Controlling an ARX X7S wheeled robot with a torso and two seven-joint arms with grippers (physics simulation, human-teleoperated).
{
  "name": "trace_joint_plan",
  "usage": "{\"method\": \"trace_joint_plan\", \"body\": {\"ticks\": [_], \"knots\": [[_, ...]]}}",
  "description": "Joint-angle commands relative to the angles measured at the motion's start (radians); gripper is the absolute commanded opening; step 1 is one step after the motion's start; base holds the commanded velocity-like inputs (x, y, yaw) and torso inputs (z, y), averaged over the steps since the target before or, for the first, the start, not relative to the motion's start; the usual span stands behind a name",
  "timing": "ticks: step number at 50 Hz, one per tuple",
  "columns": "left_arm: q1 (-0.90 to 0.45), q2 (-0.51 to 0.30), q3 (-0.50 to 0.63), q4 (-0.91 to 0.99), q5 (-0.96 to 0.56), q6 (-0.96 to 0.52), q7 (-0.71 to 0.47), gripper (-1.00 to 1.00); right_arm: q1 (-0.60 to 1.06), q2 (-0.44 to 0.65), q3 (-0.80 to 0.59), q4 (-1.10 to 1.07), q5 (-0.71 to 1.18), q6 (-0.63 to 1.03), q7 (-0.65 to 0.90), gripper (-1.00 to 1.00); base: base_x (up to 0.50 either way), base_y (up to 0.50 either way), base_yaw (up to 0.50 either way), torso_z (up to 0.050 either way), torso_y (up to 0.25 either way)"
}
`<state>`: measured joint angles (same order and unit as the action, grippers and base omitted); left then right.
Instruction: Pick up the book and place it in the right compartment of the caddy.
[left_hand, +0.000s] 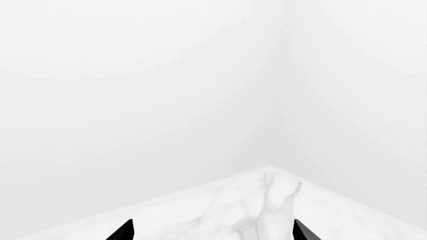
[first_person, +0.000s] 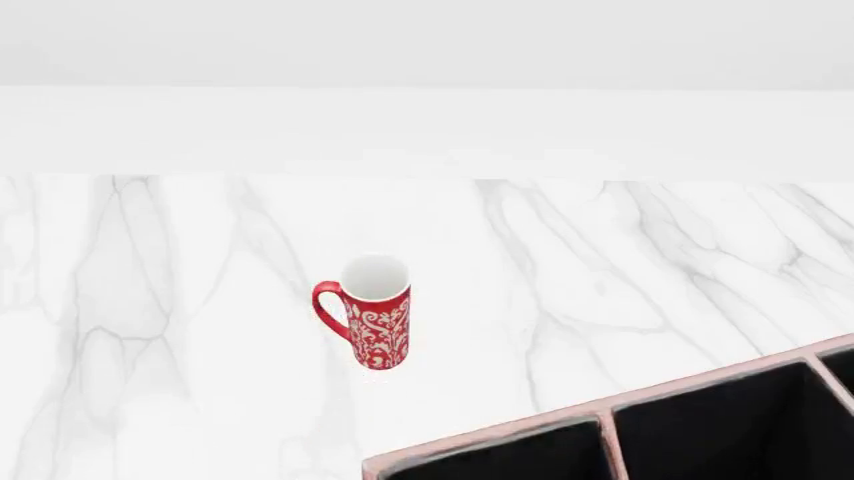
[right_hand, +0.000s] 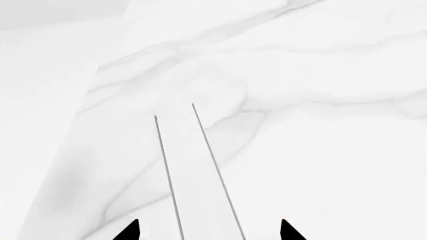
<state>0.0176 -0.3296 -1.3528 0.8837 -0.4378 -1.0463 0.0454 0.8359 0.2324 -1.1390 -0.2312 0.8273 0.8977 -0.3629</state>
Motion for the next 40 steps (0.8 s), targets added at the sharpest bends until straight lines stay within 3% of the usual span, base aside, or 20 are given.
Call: {"method": "trace_joint_plan", "body": {"ticks": [1, 25, 26, 40], "knots": [[0.004, 0.022, -0.022, 0.001, 0.017, 0.003, 0.017, 1.0, -0.011, -0.032, -0.01, 0.064, -0.026, -0.016, -0.047, 1.0, 0.0, 0.0, 0.0, 0.0, 0.0], [0.008, 0.024, -0.013, 0.001, 0.015, 0.011, 0.011, 1.0, -0.027, -0.04, -0.023, 0.122, -0.04, -0.049, -0.056, 1.0, 0.0, 0.0, 0.0, 0.0, 0.0], [0.008, 0.024, -0.011, 0.001, 0.015, 0.012, 0.01, 1.0, -0.027, -0.038, -0.026, 0.118, -0.042, -0.054, -0.06, -1.0, 0.0, 0.0, 0.0, 0.0, 0.0], [0.01, 0.028, -0.002, -0.006, 0.016, 0.02, 0.006, 1.0, -0.028, -0.039, -0.032, 0.13, -0.047, -0.067, -0.063, -1.0, 0.0, 0.0, 0.0, 0.0, 0.0]]}}
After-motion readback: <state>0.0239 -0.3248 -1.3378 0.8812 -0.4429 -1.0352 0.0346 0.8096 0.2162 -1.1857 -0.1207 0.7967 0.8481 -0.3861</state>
